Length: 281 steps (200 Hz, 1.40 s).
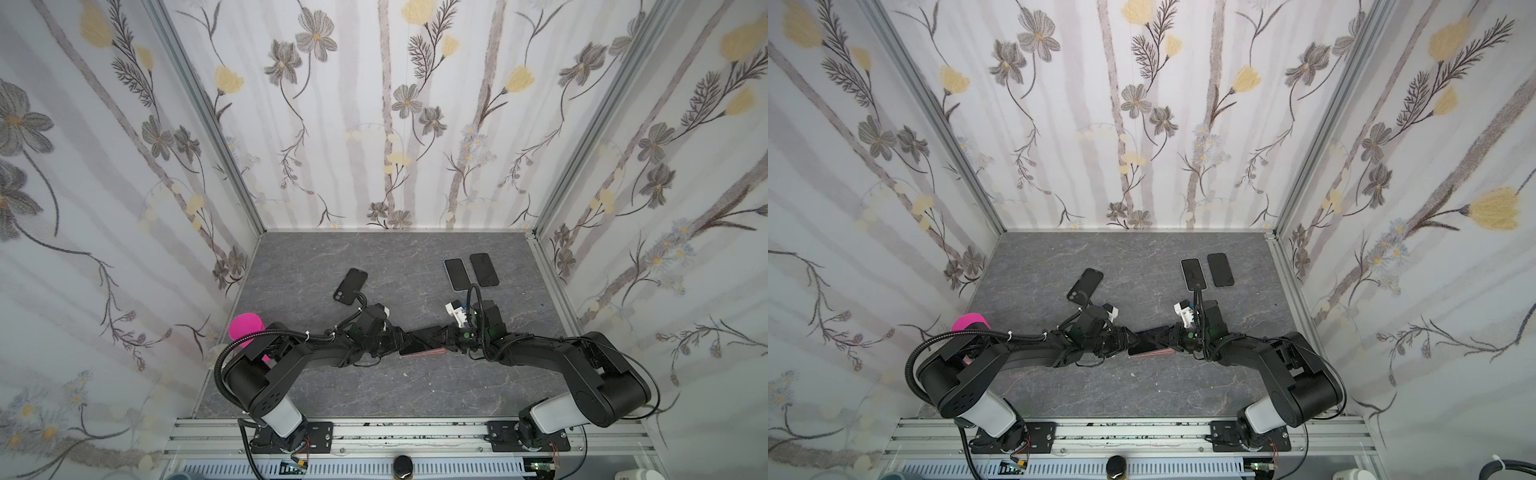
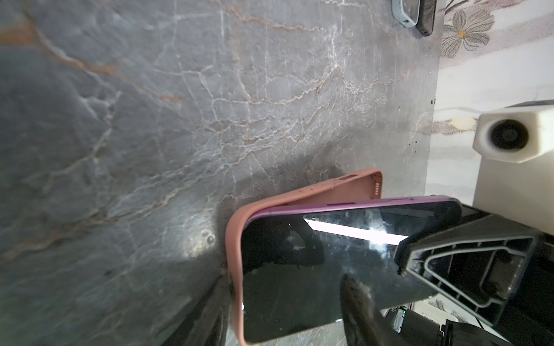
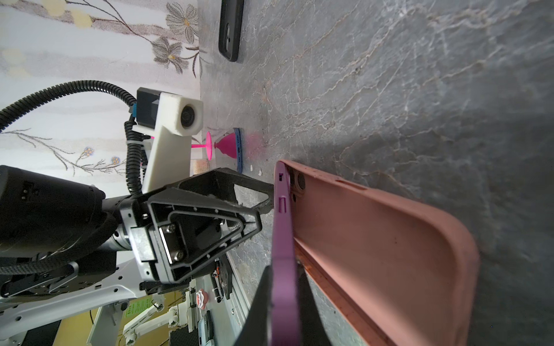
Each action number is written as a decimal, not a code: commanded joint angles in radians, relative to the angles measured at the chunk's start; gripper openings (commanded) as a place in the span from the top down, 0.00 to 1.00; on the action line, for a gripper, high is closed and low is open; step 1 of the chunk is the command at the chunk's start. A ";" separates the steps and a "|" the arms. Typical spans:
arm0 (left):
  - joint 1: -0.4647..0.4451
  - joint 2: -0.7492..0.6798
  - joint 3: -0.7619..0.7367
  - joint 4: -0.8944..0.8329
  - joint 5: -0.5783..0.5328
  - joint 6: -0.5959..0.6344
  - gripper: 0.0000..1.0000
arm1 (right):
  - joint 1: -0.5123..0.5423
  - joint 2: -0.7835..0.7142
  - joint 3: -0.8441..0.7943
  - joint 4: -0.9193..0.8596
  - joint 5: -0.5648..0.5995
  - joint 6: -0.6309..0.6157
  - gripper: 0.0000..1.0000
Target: Put the phone into the phone case
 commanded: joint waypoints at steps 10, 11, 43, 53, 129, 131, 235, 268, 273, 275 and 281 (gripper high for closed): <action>-0.008 0.007 0.007 0.044 0.010 0.019 0.40 | 0.006 0.010 -0.013 -0.101 0.089 -0.026 1.00; -0.008 0.008 0.006 0.044 0.010 0.020 0.40 | 0.006 0.009 -0.013 -0.102 0.090 -0.026 1.00; -0.008 0.001 0.001 0.034 0.004 0.020 0.40 | 0.004 -0.002 -0.002 -0.144 0.128 -0.038 0.97; -0.008 -0.005 -0.003 0.034 0.003 0.023 0.40 | 0.004 -0.007 0.004 -0.161 0.134 -0.043 0.97; -0.008 -0.029 -0.021 0.019 -0.012 0.039 0.41 | 0.006 -0.033 0.053 -0.265 0.177 -0.083 0.79; -0.008 -0.029 -0.019 0.018 -0.012 0.040 0.41 | 0.006 -0.033 0.054 -0.266 0.178 -0.083 0.79; -0.008 -0.029 -0.024 0.025 -0.019 0.041 0.42 | 0.008 -0.072 0.104 -0.379 0.240 -0.134 0.67; -0.008 -0.010 -0.018 0.034 -0.003 0.041 0.43 | 0.008 -0.046 0.130 -0.417 0.244 -0.177 0.68; -0.008 -0.007 -0.017 0.035 -0.002 0.040 0.43 | 0.009 -0.039 0.134 -0.419 0.239 -0.184 0.68; -0.008 -0.005 -0.015 0.036 -0.001 0.039 0.43 | 0.009 -0.034 0.136 -0.420 0.236 -0.185 0.68; -0.008 0.000 -0.012 0.037 0.001 0.039 0.44 | 0.008 -0.025 0.142 -0.426 0.231 -0.192 0.68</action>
